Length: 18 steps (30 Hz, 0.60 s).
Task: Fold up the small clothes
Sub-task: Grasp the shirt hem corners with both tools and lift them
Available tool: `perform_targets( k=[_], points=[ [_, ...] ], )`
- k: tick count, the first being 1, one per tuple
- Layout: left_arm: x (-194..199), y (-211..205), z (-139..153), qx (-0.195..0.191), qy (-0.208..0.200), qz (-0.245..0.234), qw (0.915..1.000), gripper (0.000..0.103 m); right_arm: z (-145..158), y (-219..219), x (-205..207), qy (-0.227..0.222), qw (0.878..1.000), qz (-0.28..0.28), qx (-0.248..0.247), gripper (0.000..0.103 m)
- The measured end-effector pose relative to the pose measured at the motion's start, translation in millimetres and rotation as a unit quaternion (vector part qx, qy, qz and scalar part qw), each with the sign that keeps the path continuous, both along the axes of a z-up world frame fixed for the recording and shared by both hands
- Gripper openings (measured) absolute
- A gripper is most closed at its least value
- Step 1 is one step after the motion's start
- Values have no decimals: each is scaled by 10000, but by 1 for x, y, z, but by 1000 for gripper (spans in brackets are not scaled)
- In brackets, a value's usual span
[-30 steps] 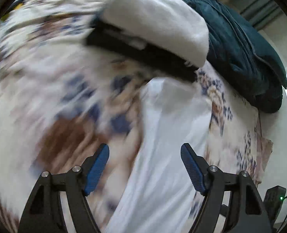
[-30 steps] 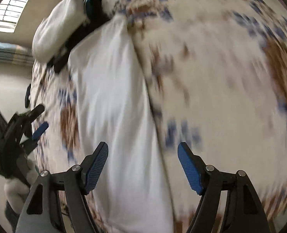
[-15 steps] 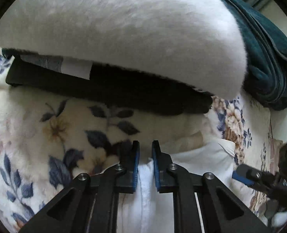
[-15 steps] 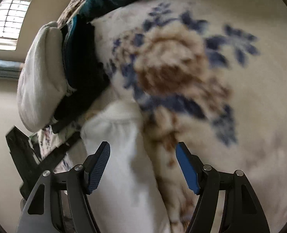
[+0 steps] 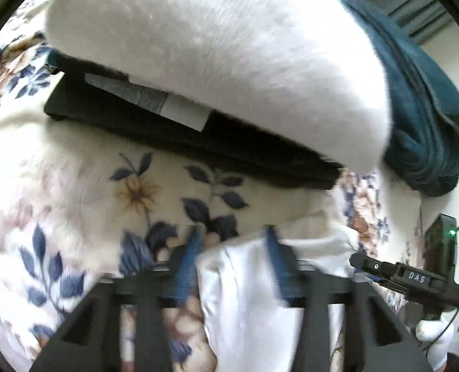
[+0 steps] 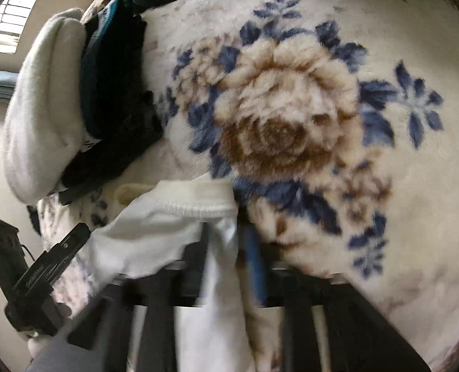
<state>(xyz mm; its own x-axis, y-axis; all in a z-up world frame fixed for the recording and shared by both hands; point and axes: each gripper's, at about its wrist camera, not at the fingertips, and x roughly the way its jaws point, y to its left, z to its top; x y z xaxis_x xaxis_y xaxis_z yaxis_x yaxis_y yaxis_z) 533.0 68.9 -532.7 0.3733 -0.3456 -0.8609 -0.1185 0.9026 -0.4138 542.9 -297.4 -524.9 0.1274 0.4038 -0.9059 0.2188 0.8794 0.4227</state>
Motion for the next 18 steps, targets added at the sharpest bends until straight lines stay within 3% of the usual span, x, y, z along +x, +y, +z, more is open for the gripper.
perform_targets(
  k=[1, 5, 7, 12, 14, 16, 17, 18],
  points=[
    [-3, -1, -2, -19, -2, -34, 10000, 79, 1, 0, -2, 5, 10000, -9, 60, 68],
    [4, 2, -38, -314, 420, -112, 9986, 79, -10, -9, -7, 58, 9991, -116, 404, 68],
    [9, 2, -46, -426, 358, -166, 9983, 79, -17, -10, -4, 82, 9984, -156, 533, 70],
    [19, -5, -40, -770, 111, -519, 9956, 79, -21, -12, -1, -40, 9928, -68, 1197, 70],
    [20, -9, -41, -693, 119, -678, 9952, 79, -23, -8, 0, -22, 9890, -14, 1477, 68],
    [19, -15, -42, -713, 56, -791, 9943, 78, -29, -1, 2, -2, 9885, 79, 1508, 59],
    [20, -21, -42, -719, 39, -816, 9941, 74, -31, 5, 3, 3, 9881, 146, 1533, 56],
    [19, -22, -39, -799, -25, -882, 9929, 53, -33, 10, 4, 32, 9877, 205, 1552, 45]
  ],
)
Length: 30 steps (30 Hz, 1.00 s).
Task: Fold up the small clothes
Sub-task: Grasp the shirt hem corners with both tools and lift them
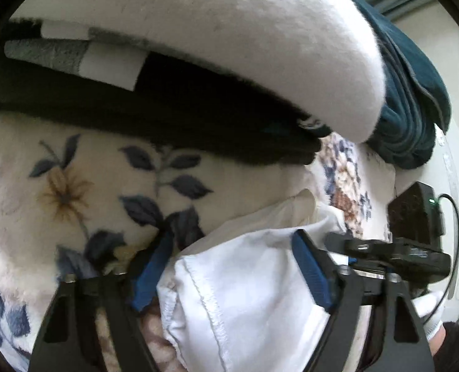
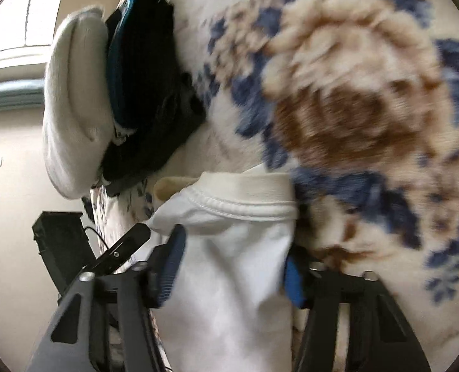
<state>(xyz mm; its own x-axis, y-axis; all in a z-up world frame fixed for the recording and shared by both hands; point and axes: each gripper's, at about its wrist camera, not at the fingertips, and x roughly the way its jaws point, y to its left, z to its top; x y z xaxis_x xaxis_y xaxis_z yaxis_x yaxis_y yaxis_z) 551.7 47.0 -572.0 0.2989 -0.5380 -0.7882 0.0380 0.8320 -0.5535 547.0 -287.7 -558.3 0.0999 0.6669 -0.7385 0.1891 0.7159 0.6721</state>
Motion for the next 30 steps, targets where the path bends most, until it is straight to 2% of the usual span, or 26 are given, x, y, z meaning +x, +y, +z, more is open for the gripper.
perform_targets(
  k=[1, 2, 4, 7, 19, 25, 30],
  points=[
    [-1, -1, 2, 1, -39, -60, 10000, 12, -1, 4, 0, 10, 10000, 31, -41, 31],
    [-2, -5, 2, 39, -41, -171, 9998, 9, -1, 7, -1, -22, 9999, 60, -113, 25],
    [-5, -10, 7, 97, -207, -260, 9994, 9, 3, 12, -2, -125, 9997, 91, -207, 16],
    [-9, -14, 16, 186, -395, -314, 9986, 8, 15, 21, -7, -333, 9990, 88, -293, 9],
    [-53, -8, 91, -67, -1143, -397, 9926, 8, 95, 33, -53, -1182, 9925, 41, -295, 6],
    [-107, 4, 122, -176, -1422, -498, 9884, 8, 134, 30, -115, -1548, 9873, 118, -335, 6],
    [-164, 15, 129, -272, -1340, -554, 9891, 8, 145, 34, -186, -1562, 9871, 175, -309, 6]
  ],
)
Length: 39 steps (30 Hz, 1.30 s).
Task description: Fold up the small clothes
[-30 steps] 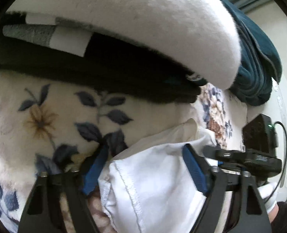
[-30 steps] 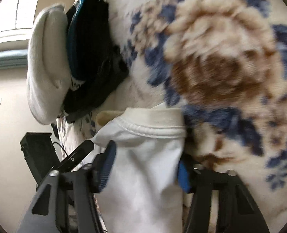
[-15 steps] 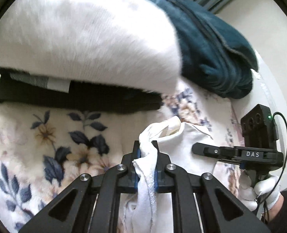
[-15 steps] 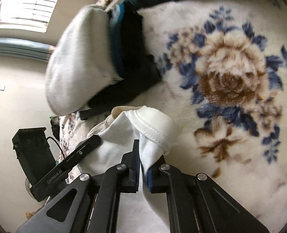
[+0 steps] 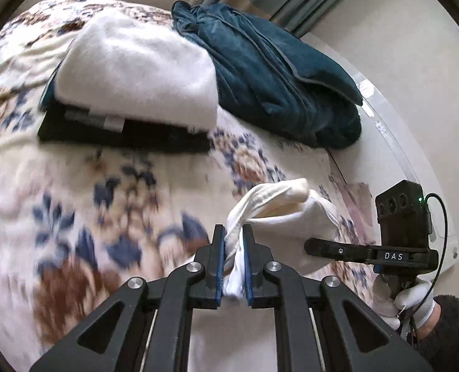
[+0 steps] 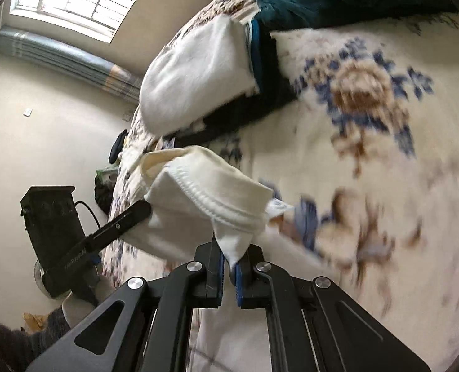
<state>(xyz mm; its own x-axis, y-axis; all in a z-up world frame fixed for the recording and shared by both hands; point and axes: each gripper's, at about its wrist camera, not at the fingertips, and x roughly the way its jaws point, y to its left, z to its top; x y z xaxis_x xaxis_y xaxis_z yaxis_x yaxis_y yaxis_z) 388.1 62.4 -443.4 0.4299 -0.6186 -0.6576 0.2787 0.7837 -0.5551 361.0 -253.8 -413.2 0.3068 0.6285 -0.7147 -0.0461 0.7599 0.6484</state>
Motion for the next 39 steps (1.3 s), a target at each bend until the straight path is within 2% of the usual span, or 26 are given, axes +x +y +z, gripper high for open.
perform_targets(
  k=[3, 8, 10, 12, 13, 14, 15, 16, 18, 21, 23, 25, 27, 29, 30, 31, 33, 34, 36, 38, 39],
  points=[
    [-44, 1, -10, -3, 274, -127, 9995, 8, -4, 2, -41, 123, 9999, 61, -83, 6],
    [-98, 2, -53, 442, 933, -363, 9940, 11, -36, 12, -106, 615, 9962, 439, -427, 7],
    [-121, 6, -70, 589, 1284, -493, 9887, 25, -54, 14, -129, 1000, 9904, 628, -724, 12],
    [-140, 18, -82, 486, 1736, -433, 9827, 32, -67, 12, -149, 1322, 9842, 712, -941, 17],
    [-147, 24, -85, 424, 1870, -418, 9805, 42, -69, 8, -155, 1432, 9822, 666, -1018, 21],
    [-153, 30, -86, 384, 1970, -365, 9790, 46, -70, 2, -163, 1544, 9812, 580, -1007, 23],
    [-159, 40, -85, 297, 2089, -266, 9771, 51, -69, -5, -170, 1618, 9810, 484, -957, 33],
    [-160, 46, -83, 227, 2136, -194, 9765, 52, -67, -11, -174, 1637, 9814, 346, -942, 42],
    [-152, 58, -78, 157, 2183, 51, 9757, 53, -60, -28, -179, 1657, 9835, -146, -708, 47],
    [-124, 59, -73, 3, 2009, 281, 9792, 53, -58, -43, -171, 1659, 9824, -746, -418, 47],
    [-101, 50, -76, 5, 1940, 263, 9806, 53, -63, -46, -154, 1581, 9811, -1086, -243, 47],
    [-68, 33, -91, 7, 1998, 227, 9796, 53, -72, -43, -136, 1587, 9793, -1252, -84, 47],
    [-49, 20, -106, 137, 2121, 172, 9770, 52, -85, -36, -116, 1709, 9757, -1360, -154, 47],
    [-39, 6, -120, 280, 2155, 89, 9761, 45, -105, -28, -103, 1982, 9711, -1308, -230, 47],
    [-40, 2, -122, 228, 2099, 0, 9775, 18, -110, -23, -99, 2042, 9700, -1292, -279, 35],
    [-41, -3, -121, 285, 2064, -65, 9780, 10, -111, -21, -98, 1995, 9705, -1310, -356, 8],
    [-46, -6, -112, 475, 1894, -61, 9807, 9, -104, -18, -95, 1892, 9711, -1274, -702, 5],
    [-47, -6, -109, 492, 1864, -44, 9812, 9, -93, -20, -95, 1702, 9724, -1322, -891, 4],
    [-48, -6, -107, 566, 1843, 9, 9812, 9, -81, -25, -95, 1504, 9719, -1455, -1075, 0],
    [-47, -2, -112, 437, 2016, 83, 9785, 11, -74, -37, -94, 1408, 9697, -1601, -1190, 0],
    [-46, 0, -114, 361, 2081, 117, 9774, 12, -75, -42, -93, 1448, 9704, -1615, -1062, 0]
  ],
)
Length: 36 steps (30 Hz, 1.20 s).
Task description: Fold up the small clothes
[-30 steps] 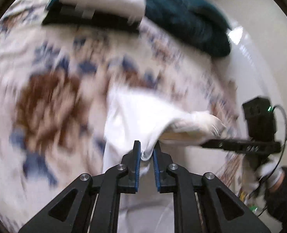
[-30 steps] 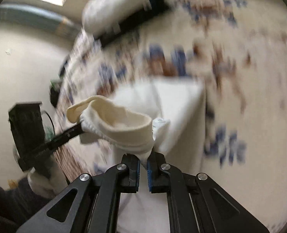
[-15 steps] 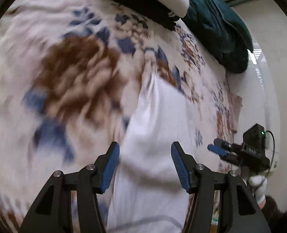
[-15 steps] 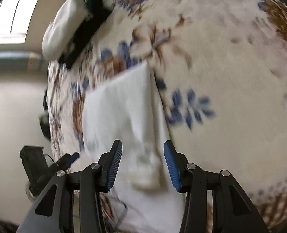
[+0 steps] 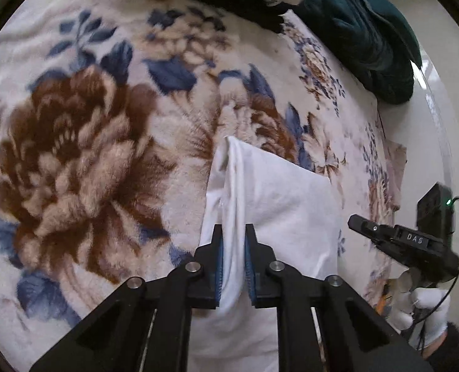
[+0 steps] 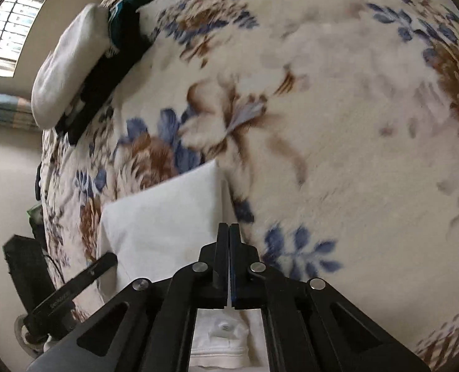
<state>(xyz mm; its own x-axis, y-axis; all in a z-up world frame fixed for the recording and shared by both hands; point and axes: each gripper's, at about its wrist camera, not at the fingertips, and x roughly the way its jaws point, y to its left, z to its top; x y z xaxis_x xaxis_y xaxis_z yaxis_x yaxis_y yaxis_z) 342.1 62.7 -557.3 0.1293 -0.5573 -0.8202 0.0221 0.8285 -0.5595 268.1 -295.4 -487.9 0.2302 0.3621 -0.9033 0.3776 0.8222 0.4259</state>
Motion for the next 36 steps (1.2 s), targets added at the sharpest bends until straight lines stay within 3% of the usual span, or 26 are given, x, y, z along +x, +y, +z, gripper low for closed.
perform_targets(
  k=[2, 5, 7, 8, 10, 11, 12, 13, 19, 23, 24, 26, 27, 28, 30, 34, 36],
  points=[
    [-2, 7, 1, -121, 96, 126, 9998, 22, -5, -8, 0, 185, 9987, -103, 466, 1],
    [-13, 13, 4, -191, 177, 151, 9995, 24, -11, -8, -11, 401, 9936, -26, 1054, 10],
    [-19, 12, 2, -145, 217, 67, 9996, 24, -13, 0, -20, 449, 9933, 96, 1058, 49],
    [-21, 11, 1, -53, 228, 43, 9997, 24, -19, 6, -23, 508, 9929, 109, 1073, 53],
    [-26, 11, -2, -7, 225, 70, 9997, 24, -33, 13, -25, 698, 9912, 96, 1123, 52],
    [-29, 13, -1, 25, 148, 125, 9998, 23, -40, 17, -27, 756, 9900, 85, 1190, 46],
    [-31, 13, 1, -1, 74, 175, 9998, 17, -43, 20, -29, 736, 9900, 69, 1198, 11],
    [-33, 13, 4, 1, 3, 212, 9998, 8, -44, 24, -28, 714, 9913, 87, 1098, 5],
    [-40, 13, 13, 132, -125, 232, 9996, 6, -7, 24, -28, 195, 9989, 93, 411, 5],
    [-38, 18, -3, 280, 243, 318, 9988, 17, -21, 22, -21, 611, 9972, 210, 372, 6],
    [-38, 21, -2, 291, 254, 357, 9986, 23, -22, 21, -21, 675, 9970, 188, 329, 12],
    [-44, 25, 10, 267, 78, 365, 9989, 24, -15, 19, -25, 618, 9977, 164, 232, 16],
    [-47, 24, 14, 347, 5, 322, 9989, 24, -7, 20, -29, 501, 9984, 207, 173, 21],
    [-51, 22, 15, 462, -22, 274, 9986, 25, -2, 20, -35, 439, 9986, 292, 106, 33],
    [-57, 16, 9, 630, 53, 120, 9979, 26, 6, 26, -46, 378, 9979, 505, -154, 41],
    [-63, 10, -17, 782, 307, 93, 9964, 26, -18, 50, -64, 806, 9844, 1139, -1073, 41],
    [-61, 12, -21, 722, 378, 165, 9965, 26, -33, 50, -69, 991, 9825, 1116, -1111, 41]
  ],
)
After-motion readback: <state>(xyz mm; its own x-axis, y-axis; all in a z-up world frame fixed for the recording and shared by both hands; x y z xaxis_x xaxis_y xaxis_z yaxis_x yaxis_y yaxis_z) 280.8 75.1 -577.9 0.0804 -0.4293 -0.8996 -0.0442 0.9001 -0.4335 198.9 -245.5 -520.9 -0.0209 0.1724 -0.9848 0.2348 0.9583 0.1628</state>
